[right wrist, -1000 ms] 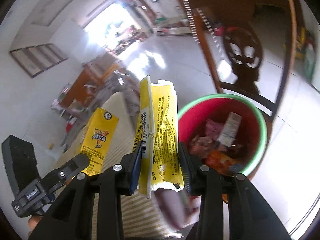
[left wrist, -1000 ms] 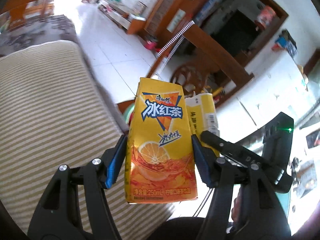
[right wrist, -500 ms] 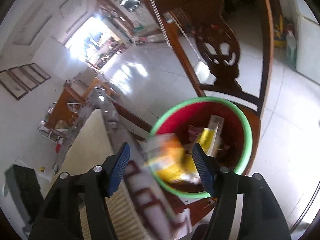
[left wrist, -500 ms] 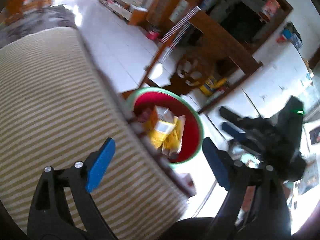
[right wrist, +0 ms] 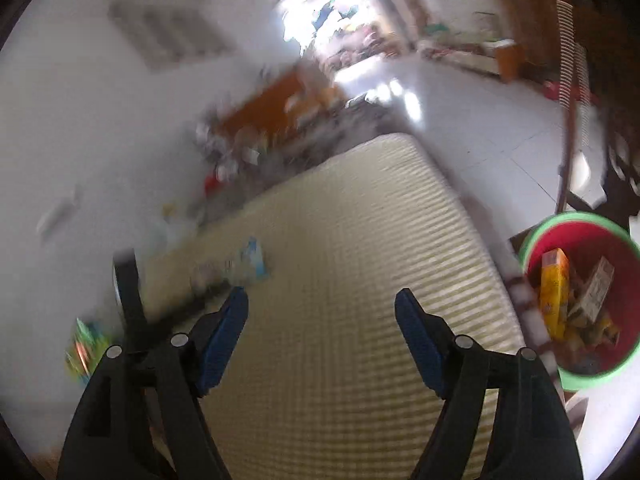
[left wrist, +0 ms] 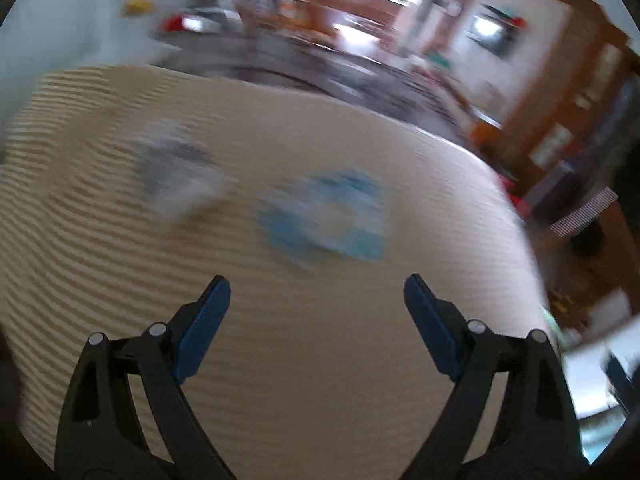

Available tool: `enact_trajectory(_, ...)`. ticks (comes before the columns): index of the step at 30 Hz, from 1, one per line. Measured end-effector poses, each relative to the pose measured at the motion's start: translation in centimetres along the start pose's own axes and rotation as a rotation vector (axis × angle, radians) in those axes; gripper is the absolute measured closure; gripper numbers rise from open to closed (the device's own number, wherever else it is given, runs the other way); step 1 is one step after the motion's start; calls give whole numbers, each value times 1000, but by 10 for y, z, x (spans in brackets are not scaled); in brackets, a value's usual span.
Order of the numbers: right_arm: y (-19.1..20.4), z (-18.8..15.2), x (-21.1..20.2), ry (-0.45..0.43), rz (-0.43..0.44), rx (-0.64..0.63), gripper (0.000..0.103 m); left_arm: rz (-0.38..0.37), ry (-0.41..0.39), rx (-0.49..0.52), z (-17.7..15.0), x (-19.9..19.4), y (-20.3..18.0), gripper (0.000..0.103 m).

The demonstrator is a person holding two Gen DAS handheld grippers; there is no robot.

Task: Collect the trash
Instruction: 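Move both tools back over the remaining trash on the bed, then grasp the white paper cup with the left tool while the right tool grasps the blue wrapper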

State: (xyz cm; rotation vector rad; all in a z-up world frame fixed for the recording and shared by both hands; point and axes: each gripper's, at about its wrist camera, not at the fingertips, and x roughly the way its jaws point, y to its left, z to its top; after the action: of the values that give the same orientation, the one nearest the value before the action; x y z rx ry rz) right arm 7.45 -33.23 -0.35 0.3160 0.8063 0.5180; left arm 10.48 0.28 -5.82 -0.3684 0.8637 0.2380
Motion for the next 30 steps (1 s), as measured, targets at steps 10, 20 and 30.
enact_trajectory(10, 10, -8, 10, 30, -83, -71, 29, 153, 48, -150, 62, 62, 75, 26)
enact_trajectory(20, 13, -9, 40, 140, -105, -112, 29, 21, 17, -49, 9, -13, 88, 59)
enact_trajectory(30, 83, 8, 141, 275, -29, -242, 13, -60, 1, -132, -89, -57, 101, 58)
